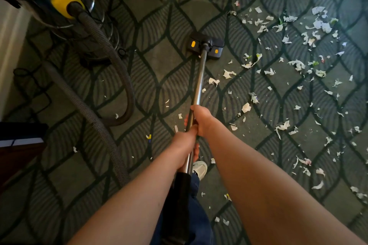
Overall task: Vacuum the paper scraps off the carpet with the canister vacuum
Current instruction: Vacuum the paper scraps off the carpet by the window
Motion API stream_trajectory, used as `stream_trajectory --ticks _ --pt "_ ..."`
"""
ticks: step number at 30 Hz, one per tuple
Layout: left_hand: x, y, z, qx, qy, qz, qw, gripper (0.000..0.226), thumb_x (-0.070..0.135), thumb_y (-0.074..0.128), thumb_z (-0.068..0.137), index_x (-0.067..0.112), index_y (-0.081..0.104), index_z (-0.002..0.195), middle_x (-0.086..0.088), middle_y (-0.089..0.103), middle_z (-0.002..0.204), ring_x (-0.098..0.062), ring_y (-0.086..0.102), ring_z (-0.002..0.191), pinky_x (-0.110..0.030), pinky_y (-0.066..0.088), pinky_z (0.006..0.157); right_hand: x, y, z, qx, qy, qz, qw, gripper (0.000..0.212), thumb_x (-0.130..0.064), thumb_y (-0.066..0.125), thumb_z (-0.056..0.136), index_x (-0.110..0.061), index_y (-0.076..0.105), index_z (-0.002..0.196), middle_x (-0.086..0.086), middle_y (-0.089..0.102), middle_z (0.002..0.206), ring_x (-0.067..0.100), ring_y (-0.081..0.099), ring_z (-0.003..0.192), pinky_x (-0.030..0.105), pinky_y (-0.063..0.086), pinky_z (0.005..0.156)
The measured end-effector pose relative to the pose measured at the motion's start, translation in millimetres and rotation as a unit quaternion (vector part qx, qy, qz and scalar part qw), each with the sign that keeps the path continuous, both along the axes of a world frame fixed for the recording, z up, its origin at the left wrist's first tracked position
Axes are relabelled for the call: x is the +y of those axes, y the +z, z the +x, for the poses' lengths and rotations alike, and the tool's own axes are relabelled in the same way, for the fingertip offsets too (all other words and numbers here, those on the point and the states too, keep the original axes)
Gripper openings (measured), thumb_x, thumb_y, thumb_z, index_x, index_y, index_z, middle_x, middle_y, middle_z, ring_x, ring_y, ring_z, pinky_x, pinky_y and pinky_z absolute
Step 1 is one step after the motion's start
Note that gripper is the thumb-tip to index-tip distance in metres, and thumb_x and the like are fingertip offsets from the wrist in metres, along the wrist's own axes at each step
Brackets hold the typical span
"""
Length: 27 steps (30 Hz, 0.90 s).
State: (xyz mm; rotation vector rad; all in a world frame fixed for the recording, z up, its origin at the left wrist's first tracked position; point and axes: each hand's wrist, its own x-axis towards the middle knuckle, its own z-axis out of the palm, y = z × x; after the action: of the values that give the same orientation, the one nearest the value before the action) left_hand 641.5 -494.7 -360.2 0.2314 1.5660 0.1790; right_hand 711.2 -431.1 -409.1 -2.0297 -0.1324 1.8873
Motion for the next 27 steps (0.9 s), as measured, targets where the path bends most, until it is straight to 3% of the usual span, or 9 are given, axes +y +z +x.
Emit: stream_trajectory --ticks 4,9,13,17,22,27 --pt "-22.3 5.7 -5.1 0.042 -0.022 0.024 0.999 0.046 0.048 0.042 0.098 0.006 0.055 0.082 -0.003 0.049 0.054 -0.015 0.045 0.037 -0.020 0.036 0.037 -20.2 1.1 -15.8 -0.037 0.013 0.004 0.999 0.016 -0.015 0.044 0.100 -0.003 0.050 0.091 0.011 0.049 0.063 0.021 0.049 0.050 0.034 0.044 0.050" --pt "-50.4 16.7 -27.3 0.085 -0.069 0.061 0.992 0.051 0.051 0.037 0.099 0.008 0.053 0.077 -0.003 0.050 0.054 -0.016 0.046 0.039 -0.023 0.040 0.040 -49.6 5.4 -38.5 -0.050 -0.019 0.037 0.998 0.011 -0.015 0.047 0.098 -0.007 0.046 0.092 0.010 0.047 0.064 0.017 0.047 0.039 0.025 0.043 0.038" --pt "-69.6 19.3 -38.9 0.071 -0.061 0.050 0.994 0.059 0.058 0.031 0.098 0.009 0.054 0.075 -0.002 0.050 0.053 -0.012 0.046 0.036 -0.020 0.038 0.037 -65.5 8.7 -46.5 -0.039 -0.017 0.026 0.999 0.011 -0.016 0.048 0.098 -0.006 0.048 0.100 0.009 0.050 0.065 0.018 0.048 0.046 0.031 0.042 0.044" --pt "-81.2 11.3 -46.7 0.040 -0.017 -0.007 0.999 0.066 0.063 0.026 0.096 0.007 0.059 0.084 -0.003 0.054 0.056 -0.013 0.050 0.039 -0.021 0.042 0.040 -78.4 -1.8 -53.9 -0.020 -0.009 -0.036 0.999 0.026 -0.020 0.051 0.099 -0.002 0.052 0.118 0.008 0.054 0.069 0.018 0.051 0.051 0.029 0.046 0.047" --pt "-92.3 14.2 -64.7 -0.030 -0.005 -0.065 0.997 0.068 0.065 0.037 0.094 0.002 0.062 0.106 -0.008 0.064 0.067 -0.017 0.059 0.048 -0.023 0.051 0.046 -87.2 -2.3 -58.0 0.008 -0.015 -0.033 0.999 0.024 -0.023 0.048 0.102 -0.002 0.052 0.114 0.009 0.053 0.066 0.019 0.052 0.050 0.029 0.049 0.045" --pt "-118.1 18.8 -74.6 -0.038 -0.012 -0.074 0.996 0.065 0.066 0.039 0.092 0.007 0.063 0.095 -0.008 0.061 0.071 -0.019 0.061 0.057 -0.027 0.054 0.055 -118.3 12.0 -57.9 0.064 -0.006 -0.072 0.995 0.036 -0.029 0.050 0.101 0.000 0.056 0.120 0.013 0.060 0.072 0.023 0.060 0.058 0.033 0.055 0.056"
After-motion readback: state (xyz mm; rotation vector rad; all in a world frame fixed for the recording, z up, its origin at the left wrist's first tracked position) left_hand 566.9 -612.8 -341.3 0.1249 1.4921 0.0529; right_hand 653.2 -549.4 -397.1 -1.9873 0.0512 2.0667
